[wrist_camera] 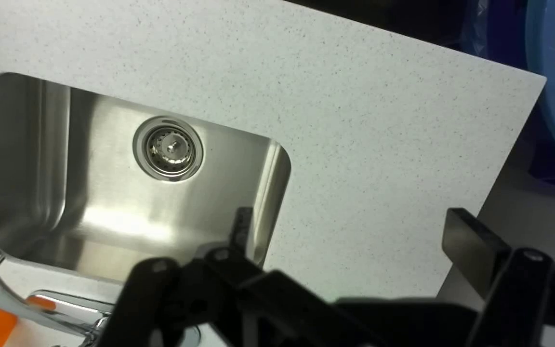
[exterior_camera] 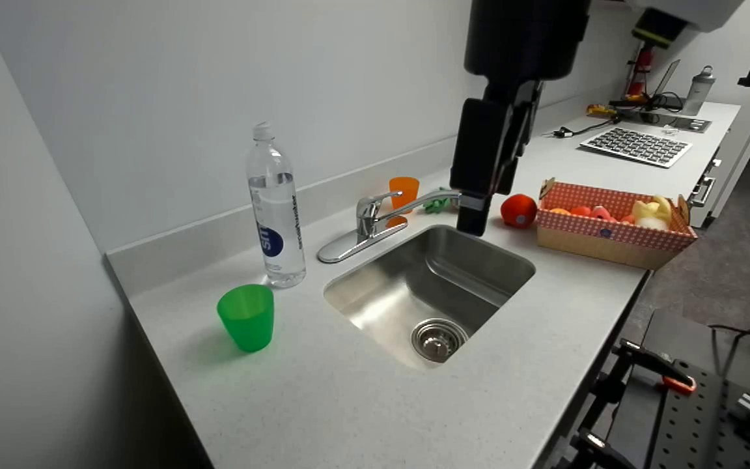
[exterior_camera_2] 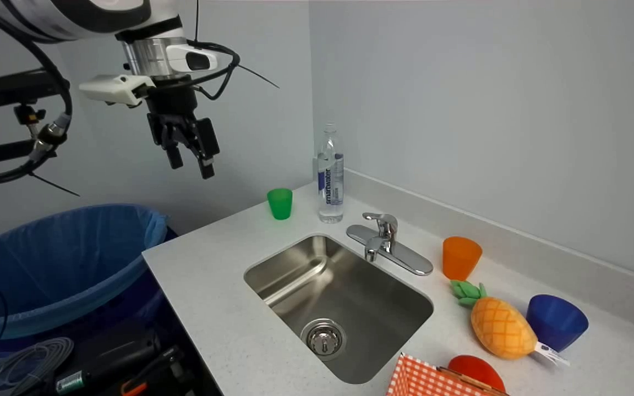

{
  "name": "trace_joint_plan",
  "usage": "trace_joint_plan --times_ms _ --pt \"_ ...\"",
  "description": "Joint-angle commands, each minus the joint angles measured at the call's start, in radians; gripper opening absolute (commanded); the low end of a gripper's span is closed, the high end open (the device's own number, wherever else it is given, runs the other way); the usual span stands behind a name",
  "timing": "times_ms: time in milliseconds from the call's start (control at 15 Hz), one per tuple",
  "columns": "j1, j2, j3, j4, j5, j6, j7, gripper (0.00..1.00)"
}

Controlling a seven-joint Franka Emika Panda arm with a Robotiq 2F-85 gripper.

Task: Move the box forward

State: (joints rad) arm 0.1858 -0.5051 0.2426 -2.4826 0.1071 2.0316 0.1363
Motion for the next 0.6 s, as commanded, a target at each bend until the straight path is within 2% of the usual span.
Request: trace_joint_plan --times_ms 0,533 --pt "0.009 0.001 -0.008 0.002 -0.005 -0.002 0.004 1.00" --pt "-0.016 0.022 -0.027 -0.009 -0.009 0.007 0.021 1.00"
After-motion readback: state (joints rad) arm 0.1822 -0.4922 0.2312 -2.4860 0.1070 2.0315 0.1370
